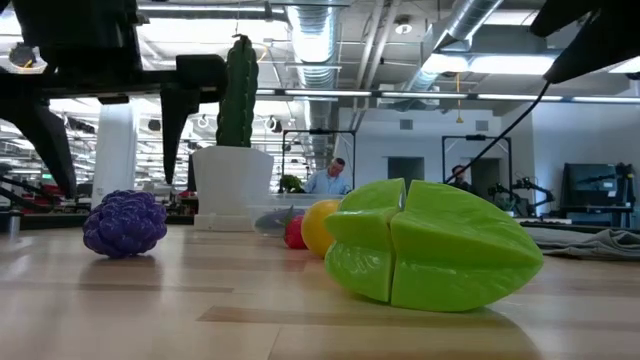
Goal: Pick and placing Produce into tupperware
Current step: Put the blueberry into the transparent bin
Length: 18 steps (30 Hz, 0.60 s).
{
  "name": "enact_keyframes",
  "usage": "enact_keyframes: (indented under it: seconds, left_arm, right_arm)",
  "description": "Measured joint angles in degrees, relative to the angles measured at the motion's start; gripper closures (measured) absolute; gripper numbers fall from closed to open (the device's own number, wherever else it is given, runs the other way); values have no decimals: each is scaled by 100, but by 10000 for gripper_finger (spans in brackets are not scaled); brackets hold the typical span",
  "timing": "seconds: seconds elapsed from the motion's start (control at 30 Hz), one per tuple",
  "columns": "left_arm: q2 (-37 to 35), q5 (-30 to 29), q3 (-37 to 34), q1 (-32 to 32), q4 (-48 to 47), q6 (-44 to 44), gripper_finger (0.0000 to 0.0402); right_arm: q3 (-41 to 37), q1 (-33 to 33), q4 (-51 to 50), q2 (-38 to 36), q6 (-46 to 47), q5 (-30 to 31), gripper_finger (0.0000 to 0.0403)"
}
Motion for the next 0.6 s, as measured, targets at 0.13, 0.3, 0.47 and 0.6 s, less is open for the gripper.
enact_keyframes:
  seconds: [0.13, 0.3, 0.47, 0.6]
  left_arm:
    - [-9, 30, 0, -2, 177, 122, 78]
    - [21, 121, 0, -2, 422, 305, 78]
    - [131, 153, 0, 3, 530, 522, 78]
    - [344, 173, 31, 7, 611, 554, 78]
  right_arm:
    - [0, 20, -14, 0, 42, -4, 143]
    - [0, 27, -18, 2, 46, 0, 143]
    - [0, 36, -18, 2, 46, 2, 143]
    - [0, 34, -23, 4, 46, 2, 143]
